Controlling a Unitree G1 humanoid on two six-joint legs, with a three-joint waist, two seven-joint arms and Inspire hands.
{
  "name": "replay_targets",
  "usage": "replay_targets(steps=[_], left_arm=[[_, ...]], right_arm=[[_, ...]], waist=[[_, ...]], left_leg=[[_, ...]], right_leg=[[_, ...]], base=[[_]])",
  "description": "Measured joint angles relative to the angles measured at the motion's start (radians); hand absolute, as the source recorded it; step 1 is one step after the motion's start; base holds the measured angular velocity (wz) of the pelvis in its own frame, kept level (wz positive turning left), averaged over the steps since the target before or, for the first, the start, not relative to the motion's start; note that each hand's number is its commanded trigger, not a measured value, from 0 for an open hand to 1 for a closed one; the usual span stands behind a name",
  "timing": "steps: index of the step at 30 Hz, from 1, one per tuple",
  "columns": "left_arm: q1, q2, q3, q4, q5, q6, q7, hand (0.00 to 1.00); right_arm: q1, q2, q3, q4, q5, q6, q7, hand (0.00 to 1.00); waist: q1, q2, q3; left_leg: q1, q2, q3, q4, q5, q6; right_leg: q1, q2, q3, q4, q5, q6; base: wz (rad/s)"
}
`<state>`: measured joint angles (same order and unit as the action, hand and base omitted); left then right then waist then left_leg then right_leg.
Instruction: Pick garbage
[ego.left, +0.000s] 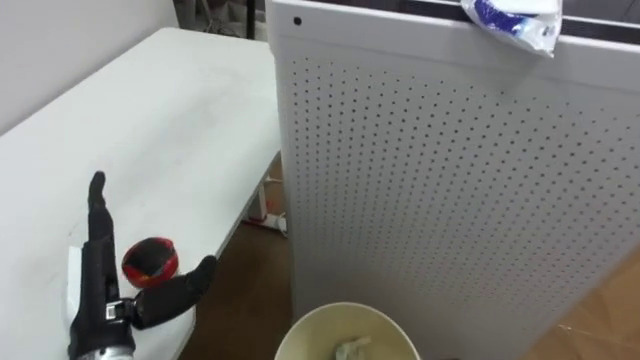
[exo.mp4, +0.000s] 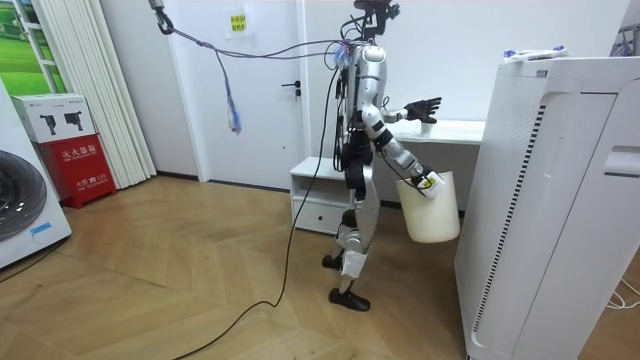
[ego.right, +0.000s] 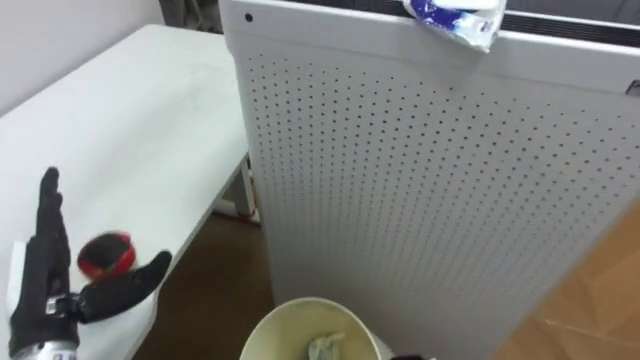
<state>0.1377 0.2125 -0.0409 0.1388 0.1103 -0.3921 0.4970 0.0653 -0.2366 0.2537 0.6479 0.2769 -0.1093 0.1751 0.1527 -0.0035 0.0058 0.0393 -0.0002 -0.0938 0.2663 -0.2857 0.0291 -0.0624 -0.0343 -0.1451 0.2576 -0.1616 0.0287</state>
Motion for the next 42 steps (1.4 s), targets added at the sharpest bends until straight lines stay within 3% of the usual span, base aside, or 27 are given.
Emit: replay_targets(steps=[7, 8, 9, 10, 11, 12, 15, 17, 21, 24, 28, 31, 35, 42], left_arm=[[0.013, 0.0, 0.005, -0.002, 0.0, 0.018, 0.0, 0.0], [0.008, 0.001, 0.008, -0.002, 0.0, 0.019, 0.0, 0.0], [0.0, -0.002, 0.002, -0.005, 0.001, 0.02, -0.001, 0.0], [-0.012, -0.003, -0.006, -0.005, 0.002, 0.021, -0.001, 0.0], [-0.026, -0.004, -0.016, -0.007, 0.011, 0.022, -0.002, 0.0], [-0.016, -0.004, -0.014, -0.007, 0.01, 0.024, 0.001, 0.0], [0.014, 0.001, 0.018, -0.006, 0.01, 0.026, 0.022, 0.0], [0.017, 0.0, 0.031, -0.002, 0.01, 0.026, 0.022, 0.0], [0.035, 0.0, 0.039, -0.001, 0.011, 0.026, 0.026, 0.0], [0.053, -0.005, 0.038, -0.001, 0.011, 0.03, 0.036, 0.0], [0.06, -0.005, 0.038, 0.0, 0.011, 0.04, 0.04, 0.0], [0.075, -0.004, 0.037, 0.0, 0.01, 0.043, 0.042, 0.0], [0.093, -0.005, 0.035, 0.0, 0.01, 0.045, 0.042, 0.0], [0.094, -0.005, 0.032, 0.0, 0.008, 0.046, 0.04, 0.0]], right_arm=[[0.003, 0.0, 0.018, 0.0, -0.005, 0.0, 0.015, 1.0], [0.002, 0.002, 0.025, -0.001, -0.003, 0.0, 0.015, 1.0], [0.006, 0.013, 0.031, 0.001, 0.005, 0.0, 0.013, 1.0], [0.006, 0.01, 0.027, 0.002, 0.012, 0.0, 0.011, 1.0], [0.004, 0.004, 0.011, 0.012, 0.013, 0.002, 0.008, 1.0], [0.006, 0.01, 0.014, 0.013, 0.01, 0.002, 0.009, 1.0], [0.007, 0.016, 0.04, 0.002, -0.016, 0.002, 0.026, 1.0], [0.011, 0.019, 0.04, -0.001, -0.023, 0.002, 0.033, 1.0], [0.025, 0.02, 0.052, 0.001, -0.021, 0.002, 0.048, 1.0], [0.034, 0.017, 0.052, 0.001, -0.021, 0.002, 0.048, 1.0], [0.037, 0.002, 0.052, 0.006, -0.021, 0.004, 0.045, 1.0], [0.037, 0.005, 0.061, 0.006, -0.021, 0.01, 0.046, 1.0], [0.036, 0.006, 0.074, 0.006, -0.021, 0.017, 0.048, 1.0], [0.035, 0.007, 0.075, 0.005, -0.021, 0.018, 0.071, 1.0]], waist=[[0.021, -0.017, 0.0015], [0.019, -0.034, 0.011], [0.018, -0.054, 0.0151], [0.018, -0.054, 0.0164], [0.022, -0.064, 0.0144], [0.05, -0.062, 0.0148], [0.079, -0.048, 0.0178], [0.073, -0.037, 0.0141], [0.073, -0.029, 0.011], [0.071, -0.03, 0.0106], [0.07, -0.034, 0.0087], [0.07, -0.048, -0.0001], [0.068, -0.059, 0.0005], [0.068, -0.057, 0.0035]], left_leg=[[0.015, 0.0, 0.036, 0.02, -0.001, -0.001], [-0.031, -0.011, 0.066, 0.116, -0.002, -0.022], [-0.099, -0.011, 0.09, 0.14, -0.017, -0.043], [-0.135, -0.001, 0.085, 0.1, -0.007, -0.053], [-0.188, 0.018, 0.127, 0.095, 0.047, -0.014], [-0.187, 0.023, 0.169, 0.095, 0.055, -0.001], [-0.148, 0.018, 0.164, 0.084, 0.055, -0.001], [-0.133, 0.01, 0.152, 0.064, 0.055, 0.0], [-0.11, 0.006, 0.145, 0.039, 0.056, -0.001], [-0.11, 0.007, 0.141, 0.037, 0.057, -0.003], [-0.099, 0.004, 0.137, 0.022, 0.057, -0.004], [-0.092, 0.004, 0.137, 0.022, 0.057, -0.004], [-0.08, 0.004, 0.133, 0.018, 0.057, -0.005], [-0.08, 0.004, 0.134, 0.016, 0.058, -0.005]], right_leg=[[0.065, -0.009, 0.015, -0.066, 0.007, -0.005], [0.088, -0.026, 0.069, -0.088, 0.011, -0.003], [0.097, -0.044, 0.158, -0.108, 0.016, 0.005], [0.092, -0.045, 0.179, -0.106, 0.013, 0.009], [0.065, -0.056, 0.182, -0.093, -0.006, 0.037], [0.057, -0.056, 0.139, -0.086, -0.002, 0.046], [0.075, -0.053, 0.053, -0.091, 0.014, 0.043], [0.089, -0.057, 0.034, -0.097, 0.017, 0.043], [0.099, -0.051, 0.027, -0.106, 0.016, 0.043], [0.101, -0.049, -0.001, -0.105, 0.016, 0.043], [0.102, -0.05, -0.004, -0.104, 0.016, 0.042], [0.105, -0.05, -0.008, -0.099, 0.016, 0.042], [0.115, -0.05, -0.024, -0.1, 0.017, 0.041], [0.114, -0.05, -0.024, -0.099, 0.017, 0.04]], base=[[0.05], [0.51], [0.71], [0.87], [0.55], [0.26], [-0.21], [-0.04], [-0.11], [-0.08], [-0.04], [-0.03], [0.03], [0.0]])
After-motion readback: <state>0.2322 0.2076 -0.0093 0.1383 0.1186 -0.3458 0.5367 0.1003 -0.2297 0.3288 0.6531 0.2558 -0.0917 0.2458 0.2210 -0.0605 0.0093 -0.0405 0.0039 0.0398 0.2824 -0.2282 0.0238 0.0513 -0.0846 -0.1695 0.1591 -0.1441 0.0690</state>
